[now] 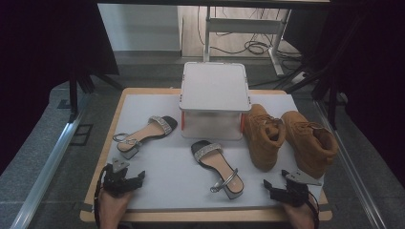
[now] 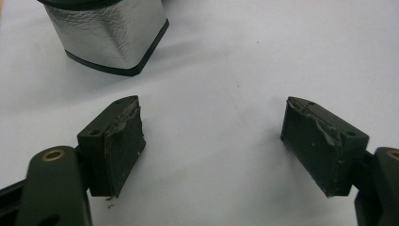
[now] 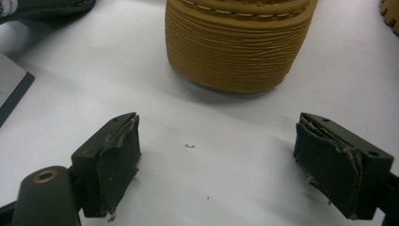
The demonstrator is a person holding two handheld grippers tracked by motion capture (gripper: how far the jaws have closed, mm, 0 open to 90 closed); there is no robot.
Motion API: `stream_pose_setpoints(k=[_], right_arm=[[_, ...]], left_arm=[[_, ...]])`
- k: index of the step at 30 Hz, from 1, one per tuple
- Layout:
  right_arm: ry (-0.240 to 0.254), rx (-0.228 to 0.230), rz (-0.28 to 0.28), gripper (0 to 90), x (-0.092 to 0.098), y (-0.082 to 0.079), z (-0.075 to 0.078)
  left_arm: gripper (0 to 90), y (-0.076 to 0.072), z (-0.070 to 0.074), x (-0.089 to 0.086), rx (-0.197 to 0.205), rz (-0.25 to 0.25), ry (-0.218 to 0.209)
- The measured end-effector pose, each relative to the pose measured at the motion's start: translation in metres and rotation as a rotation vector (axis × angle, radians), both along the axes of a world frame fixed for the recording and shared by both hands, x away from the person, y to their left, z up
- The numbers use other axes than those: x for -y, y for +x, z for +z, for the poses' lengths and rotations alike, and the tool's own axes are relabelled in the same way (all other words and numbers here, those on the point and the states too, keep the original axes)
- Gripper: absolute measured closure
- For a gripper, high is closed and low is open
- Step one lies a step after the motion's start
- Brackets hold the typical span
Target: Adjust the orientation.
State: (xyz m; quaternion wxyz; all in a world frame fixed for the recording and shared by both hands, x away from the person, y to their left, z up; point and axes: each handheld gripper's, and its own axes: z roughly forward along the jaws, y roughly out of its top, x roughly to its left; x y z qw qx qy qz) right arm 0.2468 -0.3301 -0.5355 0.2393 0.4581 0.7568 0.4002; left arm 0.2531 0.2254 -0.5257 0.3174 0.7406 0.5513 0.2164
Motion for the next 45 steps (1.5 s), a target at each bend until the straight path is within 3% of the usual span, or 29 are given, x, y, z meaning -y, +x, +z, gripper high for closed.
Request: stream_pose_setpoints(k=[28, 34, 38, 45], right_arm=[[-0.001, -0.002, 0.001, 14.4, 0.0, 0.0, 0.0], [-0.016, -0.03, -0.01, 14.1, -0.003, 0.001, 0.003], [-0.02, -0.043, -0.025, 18.3, -0.004, -0.001, 0.005], [0.02, -0.042, -0.009, 41.4, 0.0, -0.007, 0.014]], left_arm=[[20.7, 0.0, 0.0, 0.0, 0.003, 0.003, -0.002], [20.8, 0.0, -0.001, 0.0, 0.005, 0.005, -0.004], [20.8, -0.001, -0.001, 0.0, 0.006, 0.005, -0.005], [20.8, -0.001, -0.001, 0.0, 0.005, 0.006, -0.006]])
